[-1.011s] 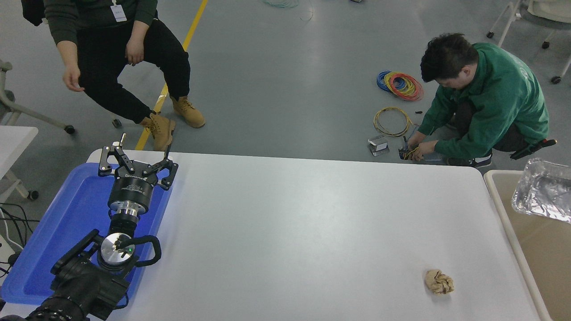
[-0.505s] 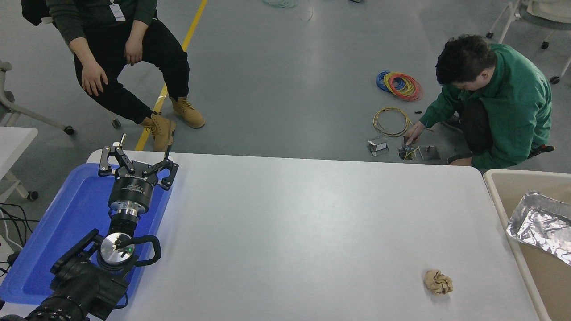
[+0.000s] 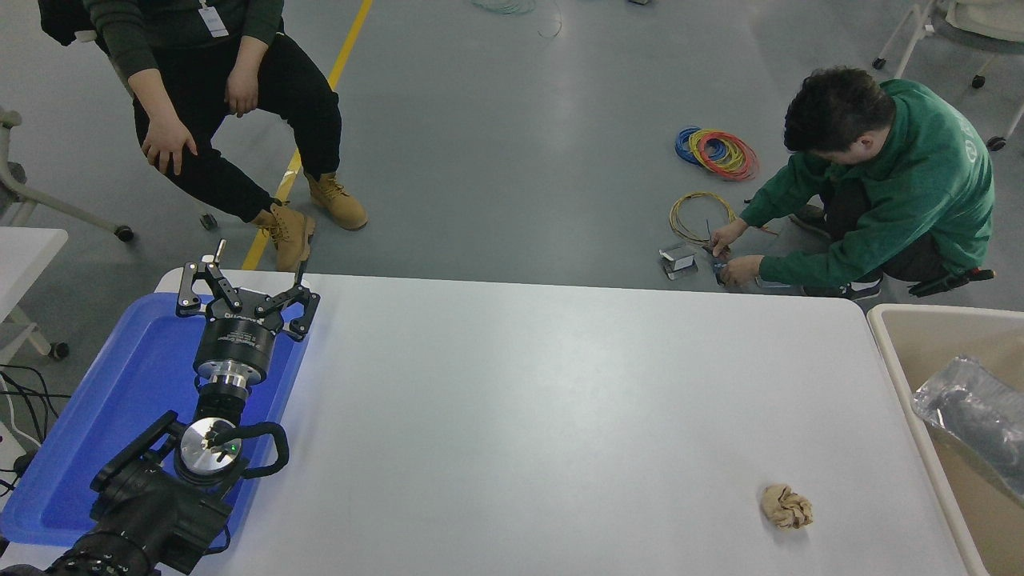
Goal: Pick up foil plate and place in dustbin
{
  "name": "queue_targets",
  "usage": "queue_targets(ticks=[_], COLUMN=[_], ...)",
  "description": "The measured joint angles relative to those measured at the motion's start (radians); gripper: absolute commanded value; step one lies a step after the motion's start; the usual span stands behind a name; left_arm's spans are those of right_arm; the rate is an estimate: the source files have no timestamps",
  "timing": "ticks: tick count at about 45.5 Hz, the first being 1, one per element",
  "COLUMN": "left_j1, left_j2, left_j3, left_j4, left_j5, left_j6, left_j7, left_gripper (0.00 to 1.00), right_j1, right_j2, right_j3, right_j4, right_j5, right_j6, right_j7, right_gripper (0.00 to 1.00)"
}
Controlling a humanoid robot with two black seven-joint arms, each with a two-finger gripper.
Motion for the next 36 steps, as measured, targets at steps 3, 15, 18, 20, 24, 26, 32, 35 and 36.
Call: queue_targets(ticks=[3,15,18,20,24,26,32,35,36], left_j1=[0.000,0.000,0.000,0.000,0.000,0.000,0.000,0.000,0.000], left_j2=[0.000,0.000,-0.001,0.000,-0.001,-0.001,-0.001,-0.001,-0.001], left_j3=[0.000,0.000,0.000,0.000,0.000,0.000,0.000,0.000,0.000], left_j4=[0.000,0.000,0.000,0.000,0.000,0.000,0.000,0.000,0.000], left_j5=[0.000,0.000,0.000,0.000,0.000,0.000,0.000,0.000,0.000], left_j6=[0.000,0.000,0.000,0.000,0.000,0.000,0.000,0.000,0.000], left_j7=[0.000,0.000,0.000,0.000,0.000,0.000,0.000,0.000,0.000], left_gripper=[1.00,1.00,1.00,1.00,1.00,1.00,1.00,1.00,1.00], right_j1=[0.008,0.118,0.166,0.207,0.303,0.354,0.501,0.577,0.609], right_j2=[-0.001,-0.014,-0.019,-0.020,-0.024,-0.021,-0.005,0.006,0.012], right_j3=[0.001,-0.007,-0.010,-0.016,-0.047,-0.075,-0.166,-0.216,-0.237], right_j4=[0.002,0.021,0.034,0.052,0.092,0.120,0.214,0.272,0.298], right_j5=[0.000,-0.002,-0.005,-0.008,-0.011,-0.013,-0.015,-0.017,-0.017], right_j6=[-0.002,-0.001,0.000,0.002,0.003,0.004,0.005,0.007,0.008], right_j7=[0.000,0.001,0.001,0.001,0.001,0.001,0.001,0.001,0.001], right_gripper=[1.00,1.00,1.00,1.00,1.00,1.00,1.00,1.00,1.00])
